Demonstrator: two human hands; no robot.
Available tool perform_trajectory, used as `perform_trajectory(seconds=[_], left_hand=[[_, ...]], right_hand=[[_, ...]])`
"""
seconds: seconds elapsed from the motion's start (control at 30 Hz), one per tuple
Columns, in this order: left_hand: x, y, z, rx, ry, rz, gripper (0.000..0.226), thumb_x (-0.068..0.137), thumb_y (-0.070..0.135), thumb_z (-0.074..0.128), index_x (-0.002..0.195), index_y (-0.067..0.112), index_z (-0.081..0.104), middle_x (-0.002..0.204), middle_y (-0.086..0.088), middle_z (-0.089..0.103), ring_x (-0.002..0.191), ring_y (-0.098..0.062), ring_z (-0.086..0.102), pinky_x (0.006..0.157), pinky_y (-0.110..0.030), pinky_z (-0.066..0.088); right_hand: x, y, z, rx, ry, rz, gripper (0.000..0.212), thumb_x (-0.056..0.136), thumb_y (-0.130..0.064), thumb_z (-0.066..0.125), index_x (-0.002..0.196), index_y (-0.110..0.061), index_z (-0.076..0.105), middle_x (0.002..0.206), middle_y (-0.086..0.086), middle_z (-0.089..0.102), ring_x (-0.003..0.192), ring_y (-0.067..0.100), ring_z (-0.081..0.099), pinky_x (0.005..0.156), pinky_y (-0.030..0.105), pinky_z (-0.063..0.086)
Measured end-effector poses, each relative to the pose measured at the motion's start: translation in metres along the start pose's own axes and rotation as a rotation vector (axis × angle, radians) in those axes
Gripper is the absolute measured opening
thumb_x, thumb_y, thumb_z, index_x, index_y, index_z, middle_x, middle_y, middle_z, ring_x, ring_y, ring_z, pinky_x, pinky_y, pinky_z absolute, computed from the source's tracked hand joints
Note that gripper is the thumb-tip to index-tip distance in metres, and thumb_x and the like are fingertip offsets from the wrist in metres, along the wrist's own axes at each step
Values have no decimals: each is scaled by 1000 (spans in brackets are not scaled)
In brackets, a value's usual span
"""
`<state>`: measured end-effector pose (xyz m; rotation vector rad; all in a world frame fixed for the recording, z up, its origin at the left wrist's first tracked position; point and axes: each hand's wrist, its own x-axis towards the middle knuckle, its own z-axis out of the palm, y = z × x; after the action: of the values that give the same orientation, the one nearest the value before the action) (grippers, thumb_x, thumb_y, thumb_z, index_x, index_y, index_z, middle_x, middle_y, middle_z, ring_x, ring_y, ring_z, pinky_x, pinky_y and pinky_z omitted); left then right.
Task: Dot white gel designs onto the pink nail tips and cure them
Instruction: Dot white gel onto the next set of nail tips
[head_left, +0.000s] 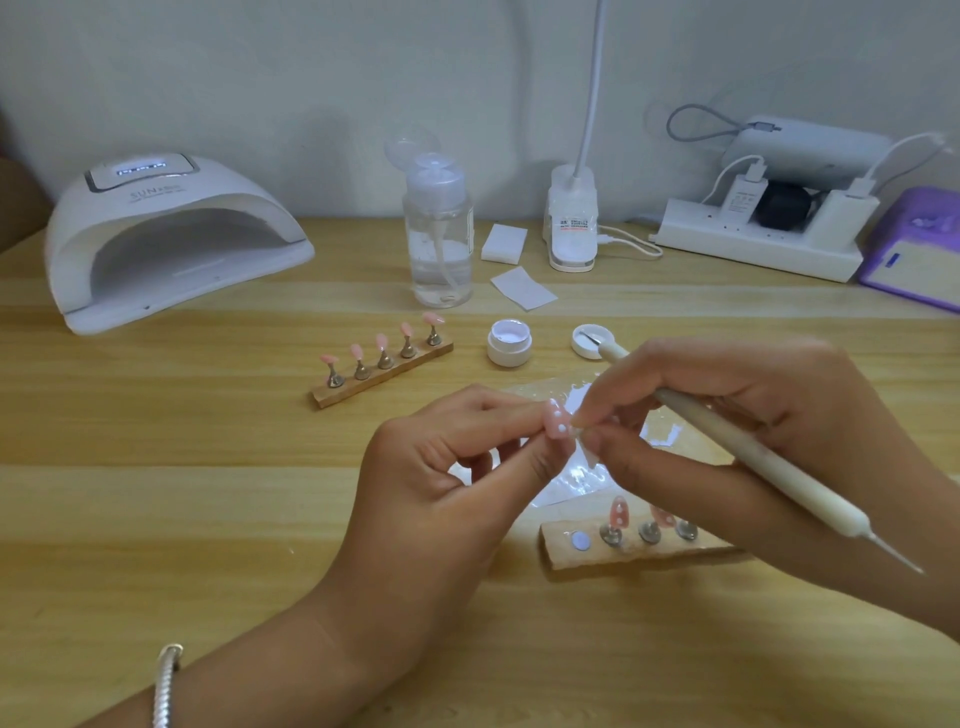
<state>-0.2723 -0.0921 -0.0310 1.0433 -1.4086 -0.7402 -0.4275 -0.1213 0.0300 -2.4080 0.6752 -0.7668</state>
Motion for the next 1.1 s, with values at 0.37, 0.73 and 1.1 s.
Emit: perform_trajectory(seconds=[0.37, 0.73, 1.1], left_hand=[[0, -2, 0, 4, 8, 13, 12, 84, 21, 73, 90, 28, 80, 79, 12, 71, 71, -3, 56, 62, -22, 42], [-1, -2, 0, 16, -12, 29, 13, 84, 18, 74, 90, 28, 80, 86, 7, 76, 77, -2, 63, 64, -20, 45], [-1, -1, 0, 25, -13, 34, 13, 84, 18, 73, 89, 27, 81, 84, 7, 75, 76, -3, 63, 63, -23, 45]], right_hand=[[-8, 23, -19, -43, 199, 31, 7, 77, -12, 74, 80, -18, 72, 67, -5, 66, 65, 6, 63, 64, 3, 42], [-9, 24, -16, -11, 210, 48, 7, 78, -12, 74, 80, -19, 73, 69, -5, 68, 67, 5, 65, 63, 2, 42], [-10, 25, -17, 19, 162, 28, 9, 78, -10, 75, 80, -19, 74, 67, -7, 66, 61, 1, 63, 62, 3, 43]])
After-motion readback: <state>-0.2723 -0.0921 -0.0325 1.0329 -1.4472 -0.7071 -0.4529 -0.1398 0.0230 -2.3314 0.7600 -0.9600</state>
